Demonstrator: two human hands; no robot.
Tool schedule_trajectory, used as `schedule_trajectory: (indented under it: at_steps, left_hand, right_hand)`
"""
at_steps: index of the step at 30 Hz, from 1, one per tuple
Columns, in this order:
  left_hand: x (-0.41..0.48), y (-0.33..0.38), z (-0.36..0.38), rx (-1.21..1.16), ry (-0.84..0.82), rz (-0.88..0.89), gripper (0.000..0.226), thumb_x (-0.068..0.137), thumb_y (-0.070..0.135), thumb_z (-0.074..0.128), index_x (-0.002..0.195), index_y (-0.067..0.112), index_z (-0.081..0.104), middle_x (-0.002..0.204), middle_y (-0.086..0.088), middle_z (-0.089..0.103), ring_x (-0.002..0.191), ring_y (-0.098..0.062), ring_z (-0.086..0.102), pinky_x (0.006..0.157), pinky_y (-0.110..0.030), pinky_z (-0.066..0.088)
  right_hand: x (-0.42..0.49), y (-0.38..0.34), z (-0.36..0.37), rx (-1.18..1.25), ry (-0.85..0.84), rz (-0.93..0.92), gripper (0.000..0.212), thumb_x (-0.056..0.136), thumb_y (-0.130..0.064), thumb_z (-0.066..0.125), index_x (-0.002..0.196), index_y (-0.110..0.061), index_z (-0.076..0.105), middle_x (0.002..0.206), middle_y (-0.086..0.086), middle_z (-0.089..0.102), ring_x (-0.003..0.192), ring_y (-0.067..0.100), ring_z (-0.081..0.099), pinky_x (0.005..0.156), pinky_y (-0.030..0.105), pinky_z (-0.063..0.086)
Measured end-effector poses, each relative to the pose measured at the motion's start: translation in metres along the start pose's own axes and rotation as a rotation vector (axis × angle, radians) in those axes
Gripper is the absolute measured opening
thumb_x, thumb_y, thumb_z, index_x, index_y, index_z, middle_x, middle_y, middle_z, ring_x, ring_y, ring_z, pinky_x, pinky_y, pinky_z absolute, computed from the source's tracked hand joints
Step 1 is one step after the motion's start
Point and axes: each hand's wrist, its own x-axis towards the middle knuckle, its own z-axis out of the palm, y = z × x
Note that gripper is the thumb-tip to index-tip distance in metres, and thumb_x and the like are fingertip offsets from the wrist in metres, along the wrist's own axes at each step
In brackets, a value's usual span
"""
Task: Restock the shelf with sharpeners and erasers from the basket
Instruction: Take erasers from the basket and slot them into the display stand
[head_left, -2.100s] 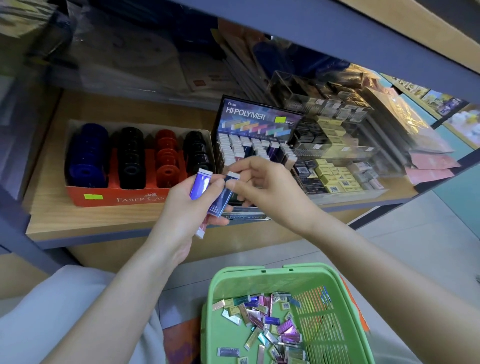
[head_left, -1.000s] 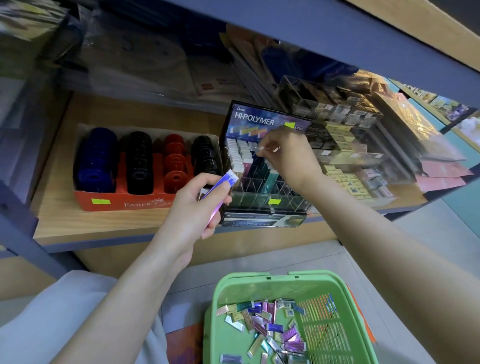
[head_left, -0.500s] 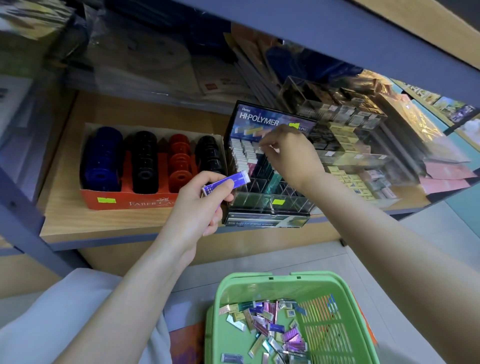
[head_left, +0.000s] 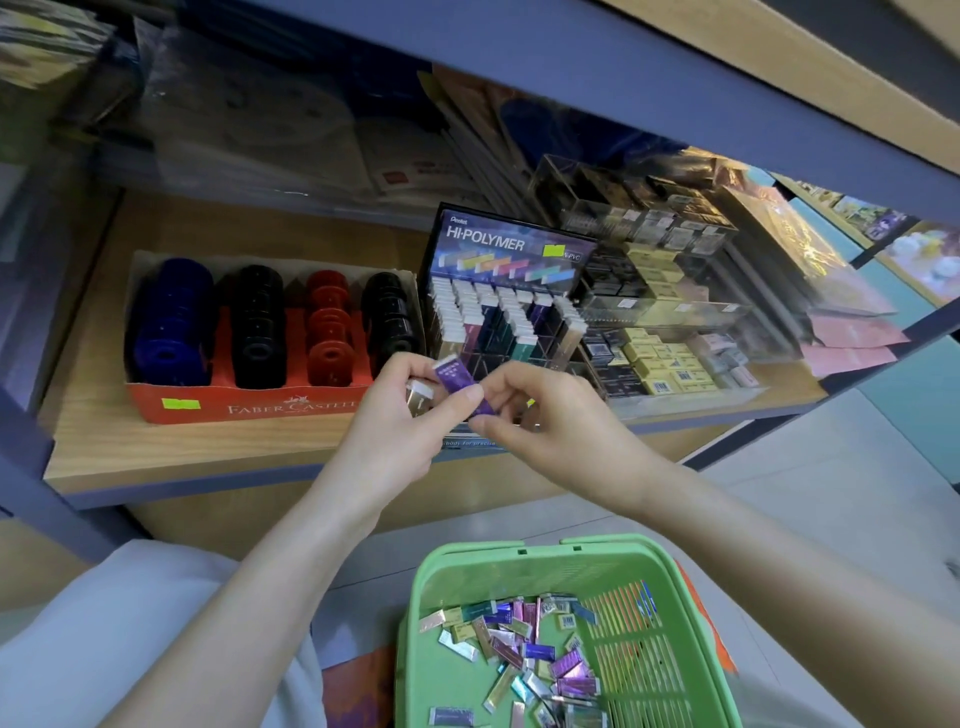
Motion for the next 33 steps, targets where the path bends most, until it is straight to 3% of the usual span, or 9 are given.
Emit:
schedule_trajectory:
  at_steps: [4, 8, 12, 14, 17, 23, 25, 29, 33]
  left_hand:
    - [-0.007, 0.005, 0.005, -0.096, -0.175, -0.086, 0.031, 0.088, 0.011, 0.063, 0.115, 0.014, 0.047, 0.060, 0.002, 0.039, 0.045, -0.009, 0.025, 0.041, -0.018, 0.020]
    - [-0.004, 0.005, 0.004, -0.198, -0.148, -0.201, 0.046, 0.085, -0.015, 0.047, 0.121, 0.013, 0.040, 0.094, -0.006, 0.052, 0.051, -0.009, 0.037, 0.051, -0.021, 0.032]
    - [-0.002, 0.003, 0.001, -0.260, -0.156, -0.192, 0.040, 0.092, -0.015, 0.040, 0.124, 0.009, 0.037, 0.110, -0.015, 0.063, 0.062, -0.011, 0.052, 0.057, -0.022, 0.044]
    - [-0.001, 0.001, -0.001, -0.287, -0.166, -0.156, 0.031, 0.096, -0.009, 0.039, 0.125, 0.000, 0.040, 0.109, -0.014, 0.066, 0.066, -0.013, 0.063, 0.061, -0.021, 0.055]
    - [-0.001, 0.000, -0.004, -0.277, -0.155, -0.135, 0.022, 0.098, 0.004, 0.043, 0.118, -0.003, 0.050, 0.105, -0.008, 0.070, 0.070, -0.015, 0.069, 0.064, -0.028, 0.059]
    - [0.000, 0.001, -0.008, -0.139, -0.064, -0.071, 0.016, 0.097, 0.014, 0.049, 0.111, 0.014, 0.058, 0.079, 0.003, 0.071, 0.051, -0.008, 0.057, 0.038, -0.017, 0.038]
    - [0.002, 0.000, -0.007, -0.125, -0.041, -0.057, 0.016, 0.097, 0.016, 0.050, 0.110, 0.014, 0.059, 0.074, 0.004, 0.069, 0.049, -0.008, 0.052, 0.035, -0.016, 0.029]
    - [0.004, 0.001, -0.006, -0.133, -0.037, -0.057, 0.016, 0.097, 0.018, 0.050, 0.109, 0.015, 0.060, 0.072, 0.004, 0.068, 0.047, -0.008, 0.051, 0.033, -0.014, 0.022]
    - [0.006, 0.000, -0.006, -0.124, -0.047, -0.063, 0.015, 0.097, 0.019, 0.050, 0.108, 0.016, 0.060, 0.071, 0.004, 0.067, 0.047, -0.007, 0.050, 0.033, -0.014, 0.021]
  right_hand:
    - [-0.006, 0.006, -0.005, 0.079, -0.044, 0.096, 0.021, 0.087, -0.014, 0.064, 0.076, -0.026, 0.051, 0.063, -0.017, 0.052, 0.056, 0.001, 0.044, 0.057, 0.014, 0.036]
    - [-0.008, 0.013, -0.017, 0.354, 0.018, 0.200, 0.017, 0.087, -0.002, 0.063, 0.095, -0.006, 0.048, 0.077, 0.003, 0.062, 0.058, 0.014, 0.061, 0.061, 0.031, 0.053]
    - [0.000, 0.018, -0.031, 0.475, 0.140, 0.258, 0.020, 0.088, 0.000, 0.061, 0.096, -0.007, 0.044, 0.080, 0.015, 0.065, 0.062, 0.018, 0.066, 0.060, 0.027, 0.056]
    - [0.008, 0.022, -0.035, 0.471, 0.205, 0.263, 0.012, 0.093, -0.008, 0.056, 0.098, -0.008, 0.045, 0.089, 0.026, 0.064, 0.064, 0.020, 0.067, 0.063, 0.029, 0.057]
    - [0.022, 0.034, -0.041, 0.347, 0.323, 0.259, 0.013, 0.097, -0.020, 0.052, 0.095, -0.008, 0.053, 0.084, 0.017, 0.068, 0.065, 0.016, 0.066, 0.067, 0.035, 0.057]
    - [0.043, 0.054, -0.053, 0.126, 0.586, 0.218, 0.009, 0.094, -0.015, 0.055, 0.087, -0.018, 0.052, 0.080, 0.005, 0.067, 0.069, 0.015, 0.067, 0.074, 0.038, 0.058]
    - [0.051, 0.060, -0.054, 0.041, 0.593, 0.199, 0.005, 0.094, -0.015, 0.055, 0.091, -0.016, 0.051, 0.078, 0.000, 0.065, 0.070, 0.012, 0.067, 0.076, 0.039, 0.056]
    - [0.066, 0.069, -0.052, -0.095, 0.515, 0.189, 0.009, 0.094, -0.014, 0.056, 0.101, -0.010, 0.054, 0.086, 0.004, 0.063, 0.082, 0.026, 0.067, 0.079, 0.042, 0.054]
    - [0.074, 0.074, -0.052, -0.194, 0.445, 0.181, 0.016, 0.093, -0.011, 0.057, 0.107, -0.003, 0.056, 0.085, 0.004, 0.059, 0.083, 0.023, 0.064, 0.071, 0.023, 0.043]
